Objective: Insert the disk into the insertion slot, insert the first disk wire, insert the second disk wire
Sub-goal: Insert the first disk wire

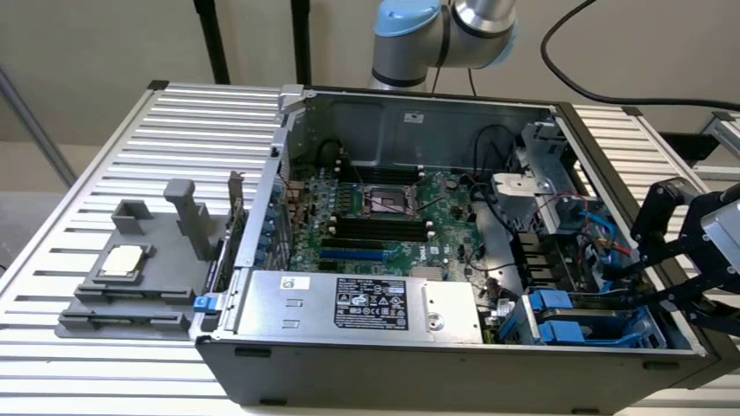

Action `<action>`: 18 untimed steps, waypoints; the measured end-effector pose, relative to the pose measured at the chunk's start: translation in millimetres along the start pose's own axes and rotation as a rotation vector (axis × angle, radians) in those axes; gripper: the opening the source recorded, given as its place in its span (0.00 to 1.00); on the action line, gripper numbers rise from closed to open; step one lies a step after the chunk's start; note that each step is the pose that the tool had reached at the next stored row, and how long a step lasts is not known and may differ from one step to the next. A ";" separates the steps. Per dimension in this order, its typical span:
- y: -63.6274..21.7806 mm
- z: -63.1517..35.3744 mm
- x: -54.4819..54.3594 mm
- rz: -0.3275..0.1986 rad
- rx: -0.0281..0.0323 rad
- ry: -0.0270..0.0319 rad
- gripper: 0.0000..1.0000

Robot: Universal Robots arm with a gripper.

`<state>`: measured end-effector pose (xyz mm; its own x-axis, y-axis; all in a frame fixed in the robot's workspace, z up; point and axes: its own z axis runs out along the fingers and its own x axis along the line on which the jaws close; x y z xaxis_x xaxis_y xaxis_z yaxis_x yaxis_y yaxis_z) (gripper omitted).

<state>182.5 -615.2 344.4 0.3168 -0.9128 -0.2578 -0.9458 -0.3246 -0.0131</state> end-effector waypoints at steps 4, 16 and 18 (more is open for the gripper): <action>0.0 0.0 0.0 -0.008 -0.0012 0.0003 0.35; 2.5 -1.2 -1.2 -0.030 -0.0058 0.0006 0.16; 5.7 -3.3 -3.0 -0.032 -0.0060 0.0004 0.16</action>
<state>176.4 -615.2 348.3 0.3467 -0.9021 -0.2569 -0.9348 -0.3549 -0.0154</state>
